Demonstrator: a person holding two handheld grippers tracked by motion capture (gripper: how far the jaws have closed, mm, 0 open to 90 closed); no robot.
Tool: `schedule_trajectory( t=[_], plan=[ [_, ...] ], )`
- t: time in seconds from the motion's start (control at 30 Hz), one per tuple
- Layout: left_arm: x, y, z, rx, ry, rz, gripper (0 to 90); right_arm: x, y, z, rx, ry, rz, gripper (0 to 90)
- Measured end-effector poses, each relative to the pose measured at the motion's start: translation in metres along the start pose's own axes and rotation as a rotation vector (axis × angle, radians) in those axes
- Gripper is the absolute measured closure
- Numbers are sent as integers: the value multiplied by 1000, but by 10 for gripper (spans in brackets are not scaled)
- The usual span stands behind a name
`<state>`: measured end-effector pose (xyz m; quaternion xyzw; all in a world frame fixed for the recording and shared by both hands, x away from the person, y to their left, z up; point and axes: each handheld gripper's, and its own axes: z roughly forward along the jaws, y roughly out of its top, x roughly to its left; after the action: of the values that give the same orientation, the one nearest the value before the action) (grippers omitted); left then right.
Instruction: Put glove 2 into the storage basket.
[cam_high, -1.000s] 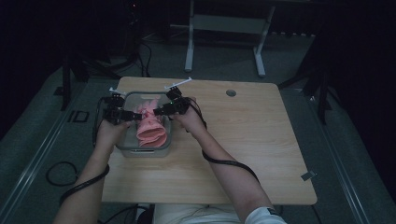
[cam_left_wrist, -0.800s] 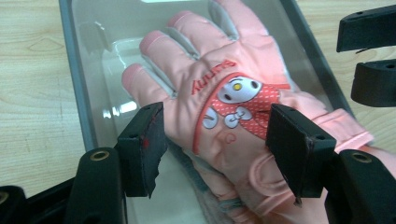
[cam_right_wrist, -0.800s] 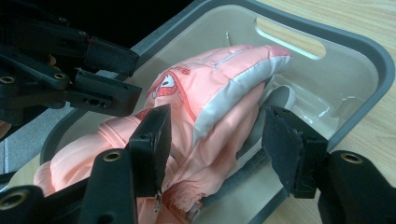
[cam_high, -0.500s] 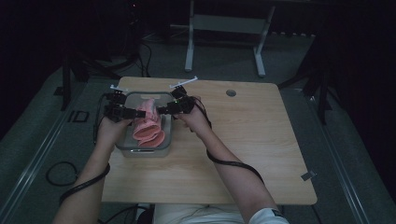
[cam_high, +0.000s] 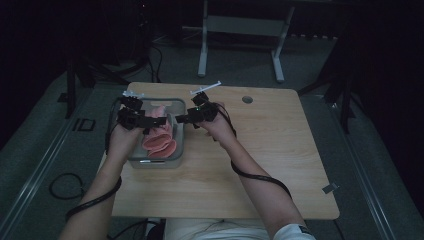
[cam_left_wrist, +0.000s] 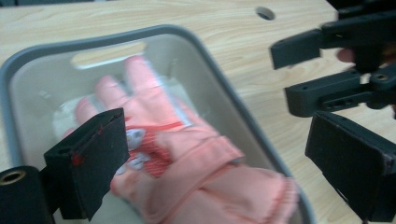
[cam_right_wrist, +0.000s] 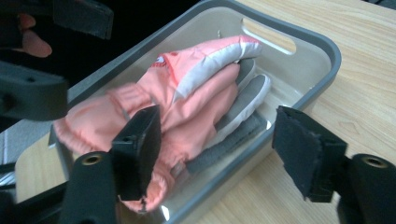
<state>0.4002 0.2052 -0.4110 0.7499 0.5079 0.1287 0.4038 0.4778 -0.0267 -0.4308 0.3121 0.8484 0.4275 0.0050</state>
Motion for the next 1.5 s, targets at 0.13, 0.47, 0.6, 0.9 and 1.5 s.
schedule_trajectory(
  t=[0.13,0.47,0.6,0.9,1.5],
  plan=[
    [-21,-1,1,-14,-43,43,23,-3,-6,-11,-10,15,-7,255],
    [-70,-7,8,-37,-96,144,39,-10,-26,-38,-59,-23,-40,205],
    [-83,-11,14,-40,-144,153,39,-12,-36,-46,-68,-41,-57,197],
    [-114,-24,26,-21,-169,234,39,-19,-59,-55,-65,-58,-76,184],
    [-138,-72,61,24,-255,299,40,-28,-115,-45,-43,-29,-68,182]
  ],
)
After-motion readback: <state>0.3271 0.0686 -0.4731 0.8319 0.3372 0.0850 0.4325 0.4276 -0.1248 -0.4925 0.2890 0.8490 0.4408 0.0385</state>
